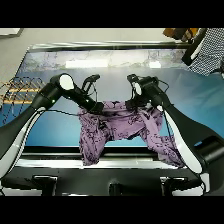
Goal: Fold the clothes and pants, and hang the long-sleeved shirts on hangers.
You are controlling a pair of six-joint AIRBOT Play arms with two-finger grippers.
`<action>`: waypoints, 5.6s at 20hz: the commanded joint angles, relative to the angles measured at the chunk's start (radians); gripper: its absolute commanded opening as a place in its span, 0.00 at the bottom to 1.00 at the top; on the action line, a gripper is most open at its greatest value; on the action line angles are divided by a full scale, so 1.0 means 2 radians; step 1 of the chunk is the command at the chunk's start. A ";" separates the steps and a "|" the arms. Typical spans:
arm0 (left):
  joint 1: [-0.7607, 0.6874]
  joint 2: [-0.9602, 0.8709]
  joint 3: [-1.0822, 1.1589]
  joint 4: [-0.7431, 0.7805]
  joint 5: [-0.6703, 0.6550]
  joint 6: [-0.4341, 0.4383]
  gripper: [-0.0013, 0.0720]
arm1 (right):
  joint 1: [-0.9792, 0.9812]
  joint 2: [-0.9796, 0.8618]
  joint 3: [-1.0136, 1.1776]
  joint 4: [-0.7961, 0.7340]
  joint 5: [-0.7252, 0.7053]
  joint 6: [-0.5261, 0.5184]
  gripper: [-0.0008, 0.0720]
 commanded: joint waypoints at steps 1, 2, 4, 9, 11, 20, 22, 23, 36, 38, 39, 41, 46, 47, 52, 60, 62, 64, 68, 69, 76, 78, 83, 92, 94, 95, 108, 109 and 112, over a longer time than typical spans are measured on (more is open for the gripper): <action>0.001 0.000 0.000 0.000 -0.003 0.000 0.05 | 0.000 0.019 0.000 0.007 0.017 -0.006 0.45; 0.001 0.000 0.000 0.000 -0.003 0.000 0.05 | 0.000 0.030 0.000 0.006 0.019 -0.009 0.47; 0.001 0.000 0.000 0.000 -0.003 0.000 0.05 | 0.000 0.049 0.000 0.006 0.024 -0.014 0.47; 0.001 0.000 0.000 0.000 -0.003 0.000 0.05 | 0.000 0.046 0.000 0.033 0.019 -0.041 0.61; 0.001 0.000 0.000 0.000 -0.003 0.000 0.05 | 0.000 0.032 0.000 0.032 0.013 -0.048 0.61; 0.001 0.000 0.000 0.000 -0.006 0.000 0.05 | 0.000 -0.013 0.000 0.000 -0.031 -0.052 0.60; 0.001 0.000 0.000 0.000 -0.016 0.000 0.05 | 0.000 -0.024 0.000 -0.027 -0.044 -0.037 0.60; 0.001 0.000 0.000 0.000 -0.022 0.000 0.05 | 0.000 -0.029 0.000 -0.027 -0.047 -0.034 0.59; 0.001 0.006 0.026 0.004 -0.023 -0.016 0.05 | 0.000 0.105 0.005 -0.021 0.074 0.002 0.07; 0.000 0.020 0.053 0.015 -0.025 -0.032 0.05 | 0.000 0.160 0.023 -0.019 0.132 0.010 0.07; 0.000 0.029 0.066 0.022 -0.029 -0.039 0.05 | 0.000 0.184 0.039 -0.019 0.155 0.016 0.07; 0.000 0.049 0.087 0.034 -0.044 -0.051 0.05 | 0.000 0.220 0.083 -0.017 0.187 0.039 0.07; -0.002 0.119 0.093 0.089 -0.095 -0.112 0.05 | 0.000 0.242 0.168 0.065 0.253 0.106 0.07; -0.006 0.131 0.093 0.109 -0.109 -0.123 0.05 | 0.000 0.241 0.165 0.084 0.255 0.109 0.07; -0.025 0.172 0.016 0.138 -0.110 -0.166 0.05 | 0.070 0.258 0.020 0.028 0.230 0.126 0.06; -0.029 0.164 -0.121 0.132 0.010 -0.179 0.11 | 0.105 0.276 -0.143 -0.056 0.079 0.301 0.06; -0.029 0.158 -0.121 0.131 0.030 -0.179 0.40 | 0.105 0.264 -0.143 -0.050 0.060 0.312 0.06; -0.022 0.157 -0.121 0.125 0.033 -0.186 0.75 | 0.106 0.250 -0.143 -0.030 0.050 0.310 0.06; 0.081 0.203 -0.127 0.147 -0.005 -0.170 0.86 | 0.105 0.250 -0.143 -0.025 0.048 0.294 0.06; 0.128 0.220 -0.138 0.149 -0.009 -0.147 0.86 | 0.105 0.250 -0.143 -0.024 0.052 0.283 0.06; 0.445 0.251 -0.201 0.177 -0.020 0.034 0.83 | 0.105 0.250 -0.143 -0.023 0.075 0.239 0.07; 0.494 0.250 -0.209 0.183 0.022 0.014 0.84 | 0.105 0.250 -0.143 -0.023 0.074 0.239 0.07; 0.614 0.185 -0.211 0.097 0.082 0.082 0.84 | 0.105 0.250 -0.143 -0.024 0.074 0.239 0.07; 0.622 0.085 -0.211 0.095 0.128 0.209 0.84 | 0.105 0.250 -0.143 -0.027 0.075 0.239 0.07; 0.617 0.075 -0.211 0.090 0.129 0.239 0.84 | 0.105 0.250 -0.143 -0.027 0.075 0.239 0.07; 0.612 0.069 -0.211 0.090 0.129 0.262 0.84 | 0.105 0.250 -0.143 -0.029 0.075 0.239 0.07; 0.578 0.008 -0.211 0.141 0.129 0.310 0.82 | 0.105 0.250 -0.143 -0.031 0.076 0.239 0.07; 0.578 0.007 -0.211 0.141 0.129 0.310 0.82 | 0.105 0.250 -0.143 -0.031 0.076 0.239 0.07; 0.578 0.007 -0.211 0.141 0.122 0.310 0.31 | 0.105 0.250 -0.143 -0.033 0.076 0.239 0.07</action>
